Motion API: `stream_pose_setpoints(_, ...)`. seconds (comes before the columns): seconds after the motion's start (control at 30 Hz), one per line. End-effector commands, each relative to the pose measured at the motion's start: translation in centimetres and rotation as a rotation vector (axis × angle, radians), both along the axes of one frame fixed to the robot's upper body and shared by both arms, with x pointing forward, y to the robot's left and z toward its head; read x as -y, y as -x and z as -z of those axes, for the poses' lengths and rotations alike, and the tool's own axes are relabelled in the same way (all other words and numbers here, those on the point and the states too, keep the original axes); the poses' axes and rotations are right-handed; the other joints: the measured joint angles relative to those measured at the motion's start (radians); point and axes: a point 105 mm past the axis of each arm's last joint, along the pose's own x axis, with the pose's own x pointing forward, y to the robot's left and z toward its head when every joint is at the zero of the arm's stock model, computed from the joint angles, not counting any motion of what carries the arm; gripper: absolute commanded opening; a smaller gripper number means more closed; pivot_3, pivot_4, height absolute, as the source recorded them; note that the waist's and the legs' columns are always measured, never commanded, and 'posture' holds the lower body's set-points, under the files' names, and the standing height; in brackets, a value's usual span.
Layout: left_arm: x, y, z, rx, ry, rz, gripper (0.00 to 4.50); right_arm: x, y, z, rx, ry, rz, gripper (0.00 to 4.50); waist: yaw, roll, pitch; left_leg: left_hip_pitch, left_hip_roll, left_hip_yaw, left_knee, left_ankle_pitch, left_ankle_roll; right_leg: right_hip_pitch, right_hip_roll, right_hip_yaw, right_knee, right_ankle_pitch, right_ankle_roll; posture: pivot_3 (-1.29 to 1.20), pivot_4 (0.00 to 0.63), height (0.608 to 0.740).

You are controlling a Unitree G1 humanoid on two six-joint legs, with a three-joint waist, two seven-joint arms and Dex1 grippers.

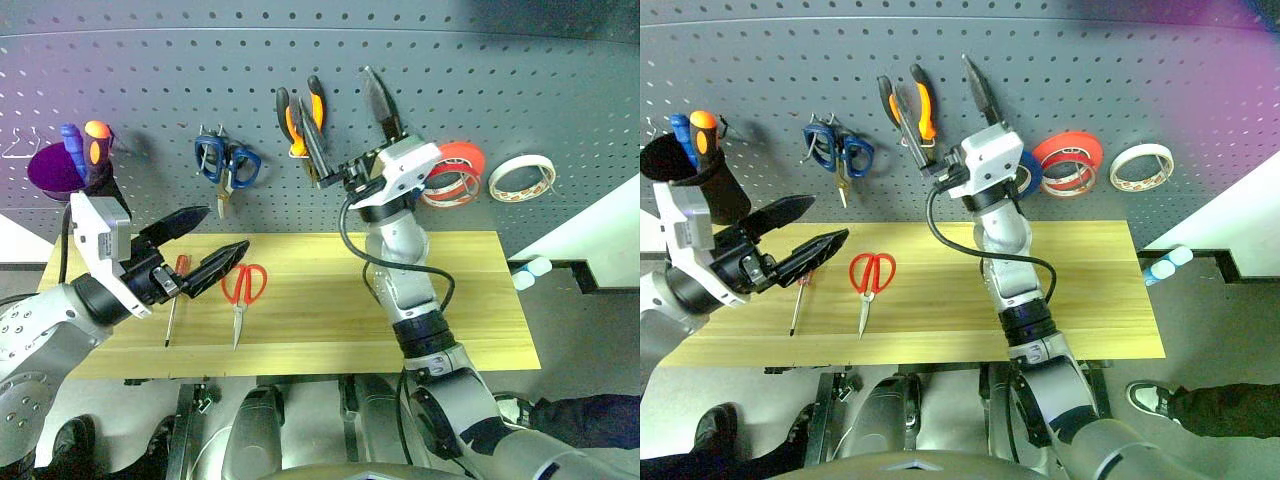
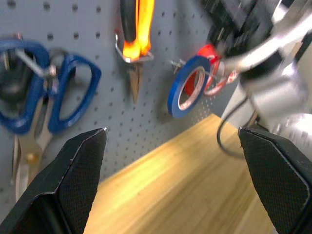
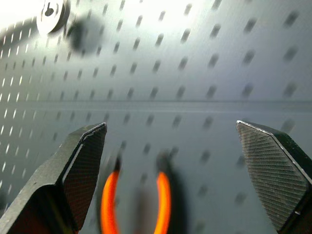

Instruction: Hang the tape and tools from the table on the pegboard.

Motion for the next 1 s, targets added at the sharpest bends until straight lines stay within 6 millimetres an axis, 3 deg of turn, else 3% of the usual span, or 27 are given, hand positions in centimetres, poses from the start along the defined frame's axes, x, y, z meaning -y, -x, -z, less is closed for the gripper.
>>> stream_pose_setpoints(0.03,-0.7,0.1,-0.8,0.058,-0.006,-0.008,4.5,0.8,1.6,-1.3,0.001,-0.027,-0.151,4.47,0.0,0.0,0.0,0.0,0.0,0.0,0.0,0.0,0.0,0.0,0.0,0.0,0.0,0.0,0.0,0.0,0.238,0.733)
stream_pose_setpoints(0.2,-1.0,0.0,-0.4,0.048,-0.002,0.004,4.5,1.7,4.0,0.1,-0.179,0.006,-0.495,4.47,0.001,0.0,0.0,0.0,0.0,0.0,0.0,-0.001,0.001,0.001,-0.001,-0.001,-0.001,0.0,0.001,-0.03,0.243,0.733)
stream_pose_setpoints(0.27,-1.2,-0.1,-0.2,0.045,-0.011,0.008,4.5,2.7,4.3,0.7,-0.234,0.03,-0.519,4.47,-0.002,0.0,0.0,0.0,0.0,0.0,0.0,-0.001,0.001,0.001,-0.001,0.0,-0.001,0.0,0.001,-0.03,0.243,0.733)
stream_pose_setpoints(0.3,-1.3,-0.2,0.0,0.043,-0.011,0.01,4.5,3.7,4.7,1.2,-0.298,0.008,-0.626,4.47,-0.003,0.0,0.0,0.0,0.0,0.001,0.0,-0.001,0.001,0.001,-0.001,0.0,-0.001,0.0,0.001,-0.05,0.248,0.733)
stream_pose_setpoints(0.37,-1.4,-0.6,0.1,0.044,0.001,0.01,4.5,5.8,4.7,2.0,-0.366,0.071,-0.646,4.47,-0.002,0.001,0.0,0.001,0.0,0.001,0.0,-0.001,0.001,0.001,-0.001,0.0,-0.001,0.0,0.001,-0.06,0.25,0.733)
stream_pose_setpoints(0.43,-1.1,-1.1,0.8,0.035,0.008,0.016,4.5,7.3,5.2,3.6,-0.449,0.26,-0.647,4.47,0.001,0.003,0.002,0.001,-0.001,0.001,0.0,-0.001,0.001,0.002,-0.001,0.0,-0.001,-0.002,-0.002,-0.09,0.254,0.733)
stream_pose_setpoints(0.6,-0.6,-2.1,2.7,-0.015,0.036,0.001,4.5,8.3,7.5,6.1,-0.584,0.587,-0.748,4.47,-0.011,0.003,0.002,0.001,-0.001,0.001,0.001,-0.002,0.004,0.003,0.0,0.001,-0.003,-0.003,0.0,-0.12,0.259,0.733)
stream_pose_setpoints(0.77,-0.3,-3.6,5.3,-0.102,0.018,-0.072,4.5,8.8,7.9,5.5,-0.506,0.745,-0.76,4.47,-0.034,0.003,0.002,0.001,-0.001,0.002,0.001,-0.002,0.004,0.002,0.001,0.002,-0.002,-0.003,0.004,-0.13,0.271,0.733)
stream_pose_setpoints(0.87,0.3,-3.9,6.7,-0.159,-0.015,-0.084,4.5,8.9,7.9,4.8,-0.418,0.739,-0.745,4.47,-0.032,0.002,0.002,0.002,-0.001,0.002,0.001,-0.002,0.004,0.003,0.001,0.002,-0.002,-0.003,0.005,-0.13,0.274,0.733)
stream_pose_setpoints(1.0,-0.5,-4.7,8.8,-0.243,-0.045,-0.202,4.5,8.6,8.6,4.0,-0.403,0.698,-0.83,4.47,-0.032,0.002,0.002,0.001,-0.001,0.002,0.001,-0.002,0.004,0.002,0.0,0.002,-0.002,-0.001,0.003,-0.13,0.28,0.733)
